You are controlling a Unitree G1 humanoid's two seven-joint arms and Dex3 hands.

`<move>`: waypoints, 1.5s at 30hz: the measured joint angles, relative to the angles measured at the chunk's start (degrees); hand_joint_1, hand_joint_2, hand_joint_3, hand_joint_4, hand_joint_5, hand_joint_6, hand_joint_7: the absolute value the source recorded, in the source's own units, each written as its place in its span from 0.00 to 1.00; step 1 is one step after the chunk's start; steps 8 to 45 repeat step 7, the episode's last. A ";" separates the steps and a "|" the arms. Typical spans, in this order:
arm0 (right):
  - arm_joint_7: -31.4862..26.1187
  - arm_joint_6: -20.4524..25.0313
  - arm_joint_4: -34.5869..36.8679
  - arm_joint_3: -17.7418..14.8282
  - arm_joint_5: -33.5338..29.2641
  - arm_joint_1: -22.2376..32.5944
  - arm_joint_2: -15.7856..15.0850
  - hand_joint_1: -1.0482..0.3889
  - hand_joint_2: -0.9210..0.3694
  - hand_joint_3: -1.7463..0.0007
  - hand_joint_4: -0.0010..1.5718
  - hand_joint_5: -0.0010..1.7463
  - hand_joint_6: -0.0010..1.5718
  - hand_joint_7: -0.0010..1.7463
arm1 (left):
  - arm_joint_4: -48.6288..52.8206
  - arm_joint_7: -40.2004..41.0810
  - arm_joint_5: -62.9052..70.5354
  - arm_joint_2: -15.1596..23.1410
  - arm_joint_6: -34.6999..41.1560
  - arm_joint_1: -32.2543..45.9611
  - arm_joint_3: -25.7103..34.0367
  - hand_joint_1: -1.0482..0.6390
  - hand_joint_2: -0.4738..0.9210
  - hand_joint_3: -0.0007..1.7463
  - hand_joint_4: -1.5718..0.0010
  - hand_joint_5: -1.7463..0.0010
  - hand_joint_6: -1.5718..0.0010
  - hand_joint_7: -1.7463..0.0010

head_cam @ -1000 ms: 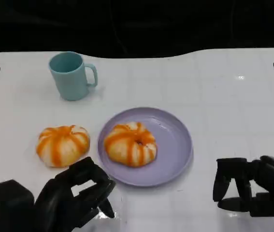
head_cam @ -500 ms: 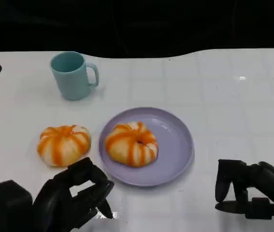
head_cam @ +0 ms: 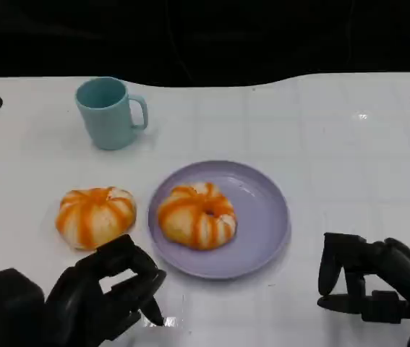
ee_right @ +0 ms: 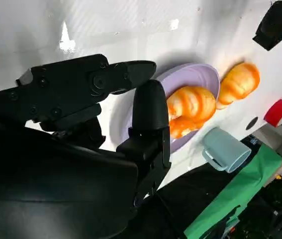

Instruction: Grasp the bread from the table and place it into the plate.

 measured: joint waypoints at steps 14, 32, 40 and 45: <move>-0.01 -0.01 0.06 -0.01 0.02 -0.11 0.08 0.50 0.00 0.92 0.47 1.00 0.34 1.00 | 0.29 -0.01 0.02 0.00 0.11 -0.16 -0.01 0.30 1.00 0.16 0.54 0.00 0.59 0.11; -0.01 -0.01 0.06 -0.01 0.02 -0.11 0.08 0.50 0.00 0.92 0.47 1.00 0.34 1.00 | 0.29 -0.01 0.02 0.00 0.11 -0.16 -0.01 0.30 1.00 0.16 0.54 0.00 0.59 0.11; -0.01 -0.01 0.06 -0.01 0.02 -0.11 0.08 0.50 0.00 0.92 0.47 1.00 0.34 1.00 | 0.29 -0.01 0.02 0.00 0.11 -0.16 -0.01 0.30 1.00 0.16 0.54 0.00 0.59 0.11; -0.01 -0.01 0.06 -0.01 0.02 -0.11 0.08 0.50 0.00 0.92 0.47 1.00 0.34 1.00 | 0.29 -0.01 0.02 0.00 0.11 -0.16 -0.01 0.30 1.00 0.16 0.54 0.00 0.59 0.11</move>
